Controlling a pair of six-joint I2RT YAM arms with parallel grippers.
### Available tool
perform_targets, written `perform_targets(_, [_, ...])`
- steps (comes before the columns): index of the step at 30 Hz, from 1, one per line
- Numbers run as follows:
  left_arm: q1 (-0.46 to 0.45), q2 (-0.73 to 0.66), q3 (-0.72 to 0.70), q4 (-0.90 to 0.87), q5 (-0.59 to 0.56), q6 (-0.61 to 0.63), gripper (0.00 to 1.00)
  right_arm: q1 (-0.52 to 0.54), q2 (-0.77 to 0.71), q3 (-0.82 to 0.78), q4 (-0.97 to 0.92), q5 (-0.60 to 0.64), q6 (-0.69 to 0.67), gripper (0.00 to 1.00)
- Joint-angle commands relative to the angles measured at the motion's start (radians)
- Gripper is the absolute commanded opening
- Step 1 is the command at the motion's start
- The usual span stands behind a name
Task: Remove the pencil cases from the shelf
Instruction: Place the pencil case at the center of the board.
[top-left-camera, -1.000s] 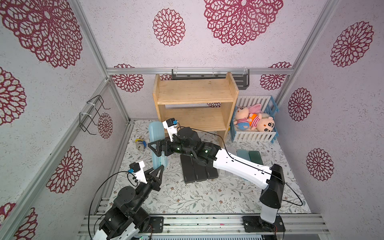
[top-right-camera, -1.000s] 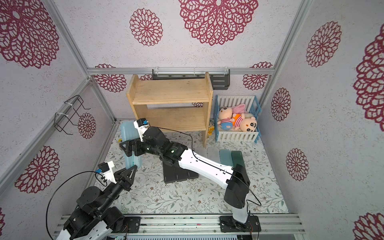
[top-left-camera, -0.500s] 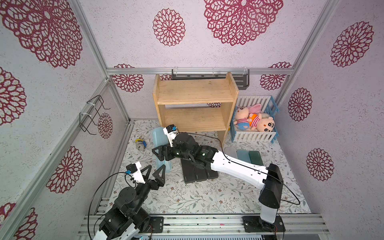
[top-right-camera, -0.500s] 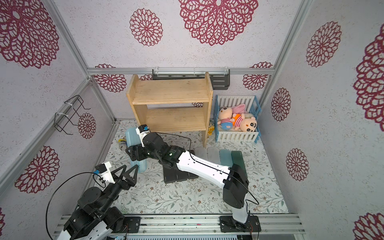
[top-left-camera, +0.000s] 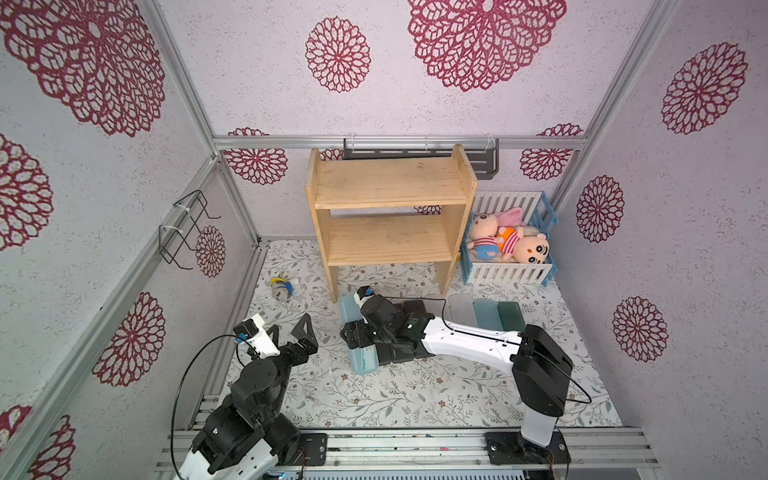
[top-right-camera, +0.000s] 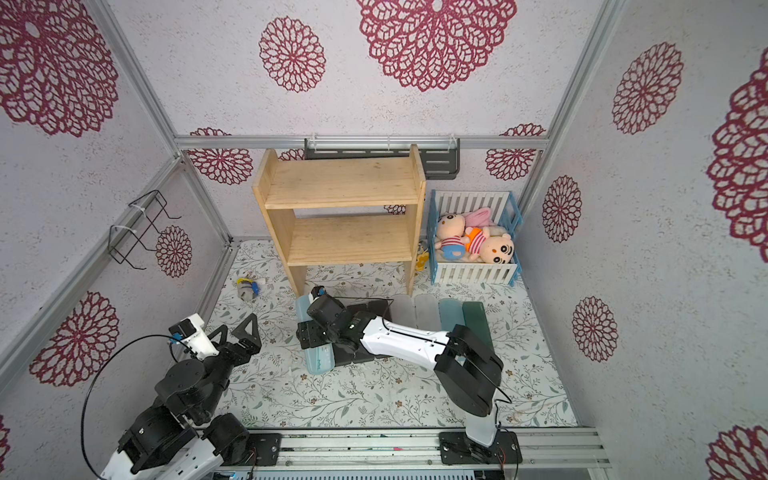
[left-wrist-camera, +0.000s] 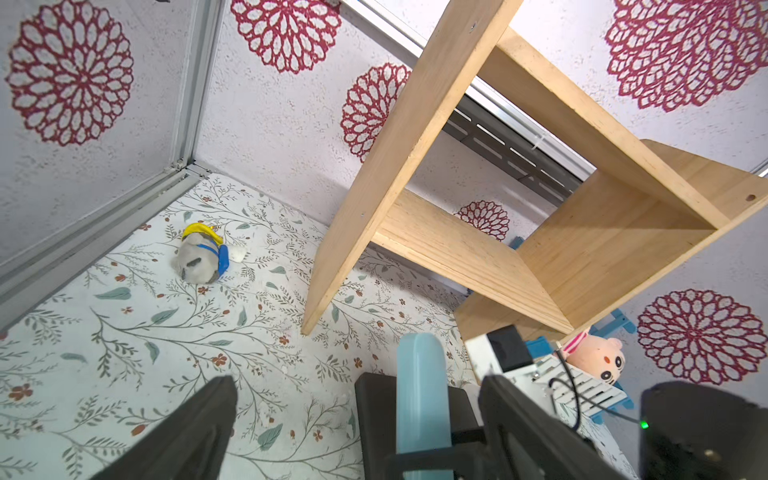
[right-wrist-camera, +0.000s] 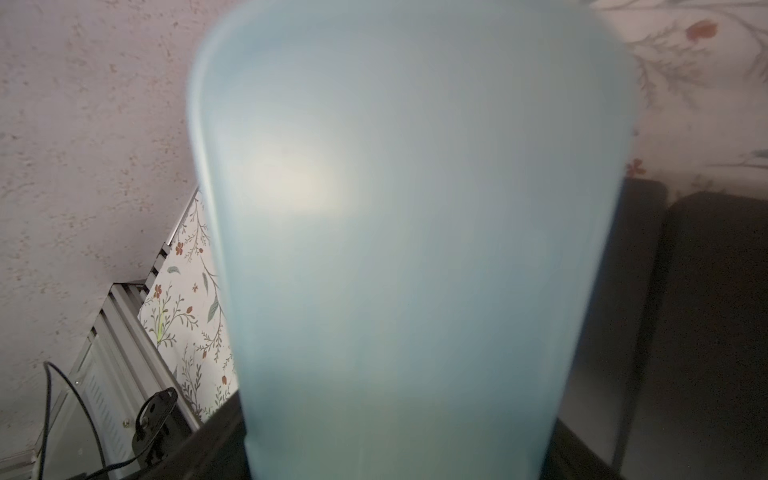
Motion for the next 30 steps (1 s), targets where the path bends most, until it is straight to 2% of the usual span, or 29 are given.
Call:
perform_targets(1, [-0.008,0.063,0.028,0.028,0.011,0.023,0.97,0.0,0.078,0.099,0.033,-0.005,0.032,0.69])
perform_targets(7, [-0.008,0.09,-0.007,0.066,0.052,0.017,0.97,0.0,0.219,0.25,-0.027,0.005,0.046,0.7])
perform_targets(13, [-0.008,0.078,-0.008,0.031,0.041,0.025,0.97,-0.005,0.293,0.304,-0.079,0.048,0.078,0.74])
perform_targets(21, [-0.008,0.059,-0.006,0.023,0.038,0.032,0.97,-0.016,0.328,0.314,-0.098,0.087,0.081,0.88])
perform_targets(27, [-0.008,0.064,0.009,0.01,0.024,0.038,0.97,-0.018,0.301,0.306,-0.085,0.116,0.06,0.99])
perform_targets(30, [-0.008,0.069,0.012,0.025,0.026,0.056,0.97,-0.015,0.267,0.306,-0.074,0.138,0.037,0.99])
